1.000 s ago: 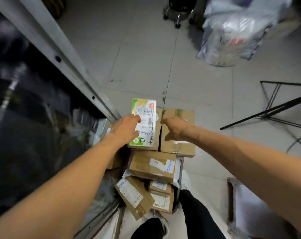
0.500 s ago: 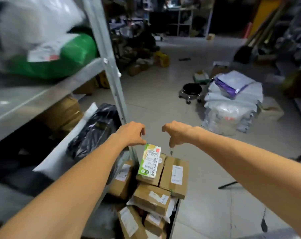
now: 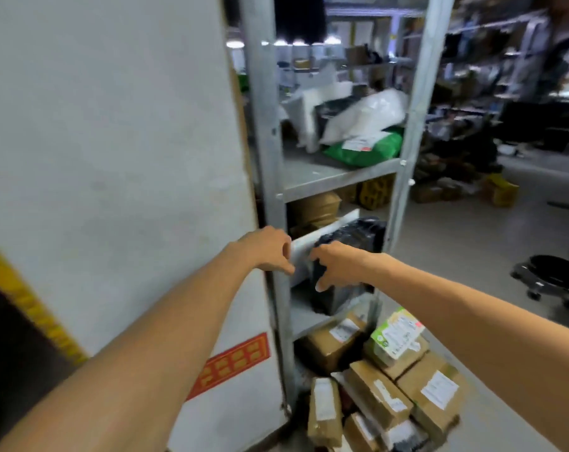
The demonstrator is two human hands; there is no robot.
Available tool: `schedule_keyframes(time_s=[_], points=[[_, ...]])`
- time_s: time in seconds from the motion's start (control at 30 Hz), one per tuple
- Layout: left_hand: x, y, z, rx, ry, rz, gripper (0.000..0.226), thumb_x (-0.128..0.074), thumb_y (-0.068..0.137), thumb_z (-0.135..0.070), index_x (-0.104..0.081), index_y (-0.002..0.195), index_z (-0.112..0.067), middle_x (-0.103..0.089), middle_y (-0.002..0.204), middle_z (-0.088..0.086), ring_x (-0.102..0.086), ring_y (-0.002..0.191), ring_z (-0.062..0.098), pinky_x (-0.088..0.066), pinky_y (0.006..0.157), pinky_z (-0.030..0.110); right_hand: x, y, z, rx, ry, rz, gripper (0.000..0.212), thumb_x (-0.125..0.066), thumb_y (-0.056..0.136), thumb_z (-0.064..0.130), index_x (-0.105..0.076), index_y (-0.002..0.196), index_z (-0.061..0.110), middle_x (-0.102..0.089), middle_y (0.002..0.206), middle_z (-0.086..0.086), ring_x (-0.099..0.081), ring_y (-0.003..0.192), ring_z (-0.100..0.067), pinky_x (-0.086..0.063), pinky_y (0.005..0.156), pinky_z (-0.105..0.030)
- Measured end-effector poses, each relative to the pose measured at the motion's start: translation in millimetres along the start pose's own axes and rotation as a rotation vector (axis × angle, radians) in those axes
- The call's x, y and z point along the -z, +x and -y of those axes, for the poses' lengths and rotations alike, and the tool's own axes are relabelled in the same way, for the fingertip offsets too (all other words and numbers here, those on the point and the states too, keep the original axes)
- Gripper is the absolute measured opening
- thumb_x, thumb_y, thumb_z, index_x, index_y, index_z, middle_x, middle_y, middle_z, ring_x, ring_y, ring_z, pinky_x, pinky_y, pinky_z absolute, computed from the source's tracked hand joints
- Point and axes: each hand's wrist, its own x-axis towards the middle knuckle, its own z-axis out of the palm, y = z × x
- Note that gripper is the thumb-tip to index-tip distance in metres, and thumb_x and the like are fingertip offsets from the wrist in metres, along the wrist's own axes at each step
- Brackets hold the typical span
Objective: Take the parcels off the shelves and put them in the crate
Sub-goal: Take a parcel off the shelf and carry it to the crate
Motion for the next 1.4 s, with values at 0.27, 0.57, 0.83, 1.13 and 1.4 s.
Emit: schedule_keyframes(time_s=[0.27, 0.57, 0.83, 1.13, 1.4], points=[[-17, -220, 125, 0.436, -0.066, 0.029, 0.041, -0.074, 0.075, -0.046, -0.062, 0.107, -0.023, -0.061, 0.105, 0.0, -0.06, 0.095, 0.021, -0.054, 0.08, 0.036, -23, -9, 226, 0.344, -0.043, 0.102, 0.077, -0.076, 0.081, 0.029, -0.036, 0.145, 0.019, -0.046, 0.138, -0.008, -0.052, 0.119, -0.028, -0.044, 0.096, -0.035], [-36, -520, 181, 1.107, -0.183, -0.058, 0.033, -0.077, 0.069, -0.041, -0.065, 0.096, -0.024, -0.067, 0.092, -0.002, -0.064, 0.09, 0.021, -0.053, 0.071, 0.032, -81, -99, 503, 1.05, -0.14, 0.21, 0.07, -0.078, 0.077, 0.029, -0.046, 0.138, 0.016, -0.053, 0.13, -0.009, -0.056, 0.114, -0.027, -0.05, 0.093, -0.04], [-113, -734, 57, 1.651, -0.315, -0.081, 0.038, -0.072, 0.08, -0.039, -0.068, 0.11, -0.017, -0.067, 0.115, 0.003, -0.061, 0.108, 0.023, -0.049, 0.091, 0.033, -163, -268, 615, 1.612, -0.324, 0.327, 0.049, -0.078, 0.076, 0.026, -0.057, 0.116, 0.008, -0.059, 0.115, -0.013, -0.059, 0.105, -0.03, -0.048, 0.076, -0.033], [-169, -886, -93, 2.095, -0.392, -0.166, 0.041, -0.074, 0.078, -0.045, -0.067, 0.112, -0.022, -0.068, 0.112, 0.002, -0.061, 0.097, 0.02, -0.048, 0.082, 0.031, -241, -407, 665, 1.8, -0.456, 0.474, 0.065, -0.078, 0.079, 0.027, -0.049, 0.133, 0.006, -0.058, 0.125, -0.011, -0.057, 0.111, -0.027, -0.049, 0.093, -0.042], [-208, -963, -64, 2.065, -0.353, -0.202, 0.044, -0.073, 0.082, -0.042, -0.063, 0.118, -0.02, -0.063, 0.117, 0.004, -0.053, 0.086, 0.015, -0.043, 0.071, 0.026, -284, -458, 718, 1.807, -0.422, 0.464, 0.069, -0.078, 0.077, 0.024, -0.044, 0.136, 0.013, -0.052, 0.127, -0.007, -0.057, 0.106, -0.023, -0.052, 0.086, -0.035]])
